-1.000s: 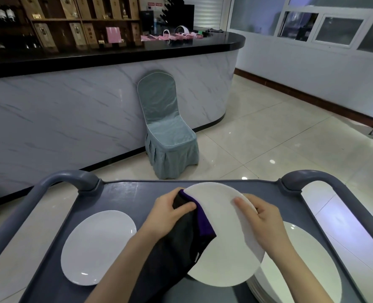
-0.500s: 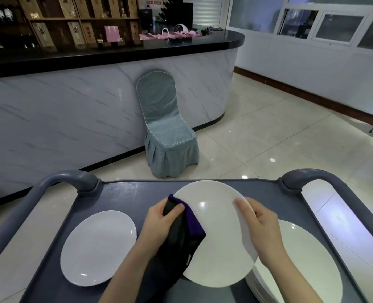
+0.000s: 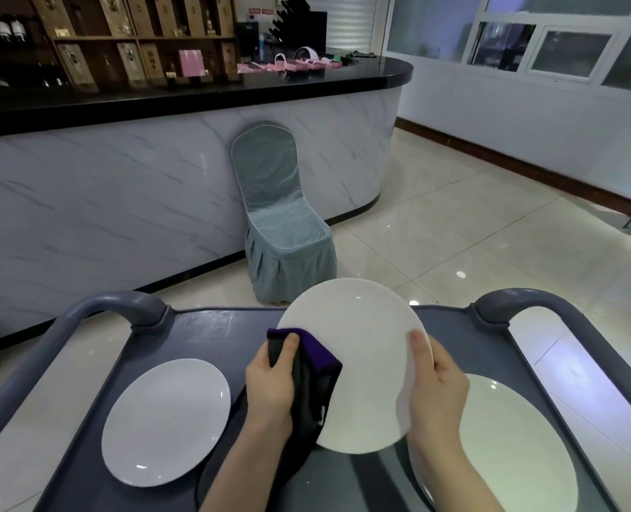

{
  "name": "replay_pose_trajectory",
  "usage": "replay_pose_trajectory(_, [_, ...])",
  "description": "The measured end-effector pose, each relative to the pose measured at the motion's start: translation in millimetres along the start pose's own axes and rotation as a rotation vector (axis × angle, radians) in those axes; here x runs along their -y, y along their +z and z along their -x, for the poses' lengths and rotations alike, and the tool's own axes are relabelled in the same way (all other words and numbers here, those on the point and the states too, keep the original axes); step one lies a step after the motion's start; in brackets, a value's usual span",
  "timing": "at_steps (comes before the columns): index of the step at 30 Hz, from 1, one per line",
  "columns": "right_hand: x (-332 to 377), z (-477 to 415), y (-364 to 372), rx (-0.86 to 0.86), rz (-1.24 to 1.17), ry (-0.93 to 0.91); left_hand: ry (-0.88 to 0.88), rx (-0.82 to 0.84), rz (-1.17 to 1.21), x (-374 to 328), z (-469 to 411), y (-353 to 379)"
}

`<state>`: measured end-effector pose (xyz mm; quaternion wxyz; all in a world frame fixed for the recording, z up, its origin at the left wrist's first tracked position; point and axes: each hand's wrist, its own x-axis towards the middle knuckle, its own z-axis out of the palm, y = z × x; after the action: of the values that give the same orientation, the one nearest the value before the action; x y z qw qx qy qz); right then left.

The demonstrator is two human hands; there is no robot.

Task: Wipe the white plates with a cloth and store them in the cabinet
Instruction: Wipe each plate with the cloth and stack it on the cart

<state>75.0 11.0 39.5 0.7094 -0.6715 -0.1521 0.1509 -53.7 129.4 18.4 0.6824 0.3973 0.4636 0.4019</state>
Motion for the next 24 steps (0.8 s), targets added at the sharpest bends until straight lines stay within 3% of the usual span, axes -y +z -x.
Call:
replay_pose_trajectory(2, [-9, 4, 0, 0.027, -0.001, 0.052, -0.045, -0.030, 0.008, 6, 1, -2])
replay_pose_trajectory(5, [2, -10, -14, 0.301, 0.085, 0.022, 0.009, 0.016, -0.084, 0, -5, -12])
replay_pose_trajectory(8, [25, -34, -23, 0.607, 0.342, -0.070, 0.176, 0.205, -0.307, -16, -10, -16])
replay_pose_trajectory(11, [34, -40, -14, 0.773, 0.676, -0.189, 0.350, 0.430, -0.600, -29, -11, -12])
replay_pose_trajectory(13, [35, -36, -10, 0.756, 0.668, -0.201, 0.385, 0.480, -0.650, -33, -12, -11])
replay_pose_trajectory(16, [32, -33, -11, 0.636, 0.576, -0.259, 0.298, 0.507, -0.522, -32, -6, -14])
replay_pose_trajectory(18, [28, -29, -12, 0.486, 0.472, -0.236, 0.199, 0.387, -0.378, -24, 0, -16])
replay_pose_trajectory(21, [15, -20, -14, 0.235, 0.224, -0.054, 0.056, 0.205, -0.192, -9, 8, -22])
replay_pose_trajectory(24, [7, -13, -18, 0.271, 0.261, -0.050, 0.087, 0.229, -0.272, -6, 7, -30])
